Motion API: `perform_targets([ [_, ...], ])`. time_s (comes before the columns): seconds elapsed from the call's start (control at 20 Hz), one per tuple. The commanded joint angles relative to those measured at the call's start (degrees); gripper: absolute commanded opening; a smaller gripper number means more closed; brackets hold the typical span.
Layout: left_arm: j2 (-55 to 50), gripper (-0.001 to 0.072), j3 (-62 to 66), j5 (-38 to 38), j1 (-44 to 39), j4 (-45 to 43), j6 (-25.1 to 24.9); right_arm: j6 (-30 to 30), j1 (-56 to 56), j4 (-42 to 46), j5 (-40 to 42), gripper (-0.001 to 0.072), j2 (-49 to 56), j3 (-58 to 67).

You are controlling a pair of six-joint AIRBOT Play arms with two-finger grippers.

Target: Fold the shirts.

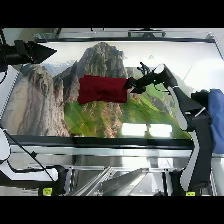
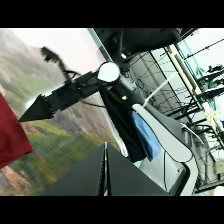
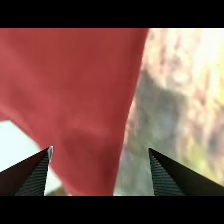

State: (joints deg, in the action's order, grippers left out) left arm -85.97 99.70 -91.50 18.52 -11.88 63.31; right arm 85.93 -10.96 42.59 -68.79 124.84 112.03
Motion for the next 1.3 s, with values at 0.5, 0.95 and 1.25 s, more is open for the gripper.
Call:
perform_targets([
  [0.5, -0.1, 0.0016, 0.0, -1.4, -0.1, -0.1, -0.3, -12.7, -1.7, -30.9, 5.5, 0.0015, -1.0, 0.1],
  [0.95, -0.1, 0.0016, 0.0, -3.6, -0.1, -0.2, 0.3, 12.5, 22.7, -22.5, 21.1, 0.0014, -27.5, 0.1],
  [1.25, -0.1, 0.0016, 0.0, -3.6, -0.2, -0.1, 1.3, 31.3, 47.3, 0.8, 4.6, 0.0015, -41.9, 0.1],
])
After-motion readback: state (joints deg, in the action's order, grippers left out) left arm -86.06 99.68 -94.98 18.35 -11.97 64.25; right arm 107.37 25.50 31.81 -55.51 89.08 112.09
